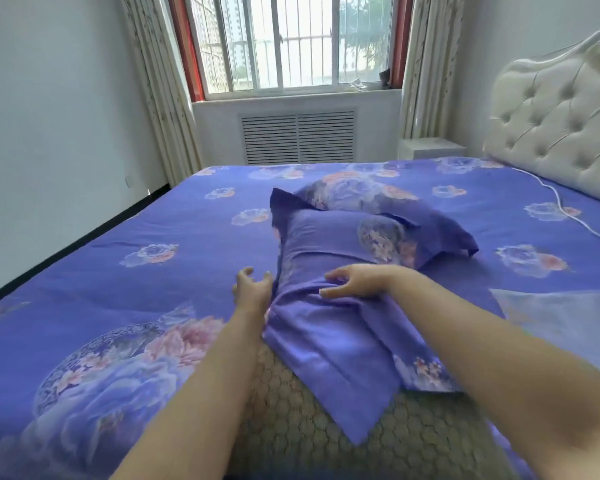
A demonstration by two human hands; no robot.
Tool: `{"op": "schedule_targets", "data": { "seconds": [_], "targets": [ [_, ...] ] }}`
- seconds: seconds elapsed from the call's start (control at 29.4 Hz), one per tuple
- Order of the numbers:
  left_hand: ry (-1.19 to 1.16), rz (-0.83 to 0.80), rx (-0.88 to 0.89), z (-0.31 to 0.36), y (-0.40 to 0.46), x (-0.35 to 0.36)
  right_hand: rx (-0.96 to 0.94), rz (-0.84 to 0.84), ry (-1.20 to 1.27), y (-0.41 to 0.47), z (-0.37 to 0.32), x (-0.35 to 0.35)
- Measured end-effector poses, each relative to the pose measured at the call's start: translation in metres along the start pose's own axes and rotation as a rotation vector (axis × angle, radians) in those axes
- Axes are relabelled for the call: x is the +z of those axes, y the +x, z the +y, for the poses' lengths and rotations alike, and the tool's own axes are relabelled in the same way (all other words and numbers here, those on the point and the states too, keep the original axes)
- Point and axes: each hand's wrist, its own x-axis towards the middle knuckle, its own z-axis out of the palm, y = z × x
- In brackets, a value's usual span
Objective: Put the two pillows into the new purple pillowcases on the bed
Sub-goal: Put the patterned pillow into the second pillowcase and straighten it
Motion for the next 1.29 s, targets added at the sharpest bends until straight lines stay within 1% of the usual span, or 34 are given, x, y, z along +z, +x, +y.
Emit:
{"op": "schedule_targets", "data": {
  "seconds": [0.03,0.07,0.1,0.14,0.17,0.2,0.24,0.27,0.34,0.37,0.41,0.44,0.51,0.54,0.61,0.65,0.68,0.75,0.78,0.82,0.85,0.92,0.95,0.99,1.02,1.05,1.09,1.12,1.19,1.22,1.26,1.29],
  "targets": [
    [0.066,-0.039,0.132,0.005,-0.003,0.007,-0.031,-0.056,0.000,0.000,0.001,0.019],
    [0.145,-0.148,0.252,0.009,-0.008,0.012,-0.062,-0.057,0.035,0.000,-0.001,0.030],
    [0.249,-0.270,0.331,0.012,-0.012,0.017,-0.076,-0.034,0.103,0.001,-0.003,0.032],
    [0.416,-0.382,0.396,0.012,-0.014,0.023,-0.083,-0.012,0.174,0.003,-0.005,0.029],
    [0.598,-0.427,0.435,0.007,-0.012,0.027,-0.075,0.010,0.213,0.005,-0.004,0.025],
    [0.744,-0.430,0.472,0.002,-0.009,0.030,-0.042,0.031,0.199,0.006,-0.001,0.019],
    [0.854,-0.380,0.485,-0.002,-0.010,0.031,0.009,0.053,0.128,0.005,0.004,0.015],
    [0.908,-0.315,0.519,-0.006,-0.009,0.032,0.062,0.064,0.025,0.003,0.008,0.014],
    [0.913,-0.167,0.628,-0.008,-0.013,0.035,0.151,0.059,-0.127,-0.003,0.011,0.022],
    [0.856,-0.113,0.672,-0.009,-0.016,0.036,0.185,0.086,-0.135,-0.004,0.012,0.028],
    [0.767,-0.050,0.697,-0.008,-0.022,0.036,0.205,0.147,-0.131,-0.004,0.012,0.035],
    [0.682,0.010,0.706,-0.006,-0.030,0.036,0.213,0.244,-0.138,-0.005,0.010,0.041],
    [0.564,0.069,0.738,0.000,-0.051,0.039,0.220,0.525,-0.196,-0.009,0.007,0.048],
    [0.540,0.079,0.753,0.002,-0.061,0.041,0.194,0.646,-0.217,-0.012,0.008,0.052],
    [0.513,0.129,0.792,0.000,-0.077,0.046,0.185,0.756,-0.233,-0.025,0.008,0.062],
    [0.523,0.147,0.787,-0.002,-0.080,0.047,0.175,0.744,-0.166,-0.033,0.006,0.068],
    [0.548,0.152,0.754,-0.007,-0.081,0.045,0.179,0.720,-0.045,-0.040,0.002,0.074],
    [0.552,0.150,0.702,-0.020,-0.076,0.038,0.086,0.503,0.300,-0.051,-0.003,0.074],
    [0.541,0.149,0.691,-0.026,-0.073,0.034,0.042,0.405,0.415,-0.054,-0.005,0.068],
    [0.545,0.139,0.670,-0.029,-0.072,0.029,0.027,0.347,0.455,-0.055,-0.008,0.063],
    [0.580,0.095,0.625,-0.030,-0.072,0.025,0.035,0.331,0.438,-0.054,-0.008,0.062],
    [0.648,0.003,0.577,-0.030,-0.074,0.019,0.115,0.403,0.286,-0.050,-0.002,0.067],
    [0.633,-0.028,0.622,-0.031,-0.076,0.016,0.169,0.493,0.243,-0.050,0.002,0.072],
    [0.616,-0.026,0.705,-0.033,-0.081,0.014,0.207,0.610,0.247,-0.051,0.005,0.076],
    [0.600,0.011,0.785,-0.037,-0.084,0.013,0.249,0.731,0.263,-0.053,0.010,0.079],
    [0.560,0.070,0.827,-0.044,-0.085,0.012,0.306,0.819,0.255,-0.053,0.016,0.081],
    [0.502,0.129,0.822,-0.053,-0.083,0.012,0.397,0.824,0.239,-0.052,0.022,0.083],
    [0.445,0.156,0.754,-0.059,-0.080,0.010,0.503,0.741,0.274,-0.050,0.031,0.083],
    [0.390,0.190,0.524,-0.071,-0.065,0.006,0.661,0.509,0.545,-0.048,0.045,0.082],
    [0.389,0.216,0.400,-0.075,-0.059,0.003,0.688,0.400,0.686,-0.050,0.049,0.082],
    [0.378,0.226,0.269,-0.079,-0.053,0.001,0.685,0.310,0.764,-0.052,0.051,0.082],
    [0.309,0.210,0.141,-0.082,-0.047,0.000,0.677,0.258,0.768,-0.054,0.053,0.083]
  ]
}}
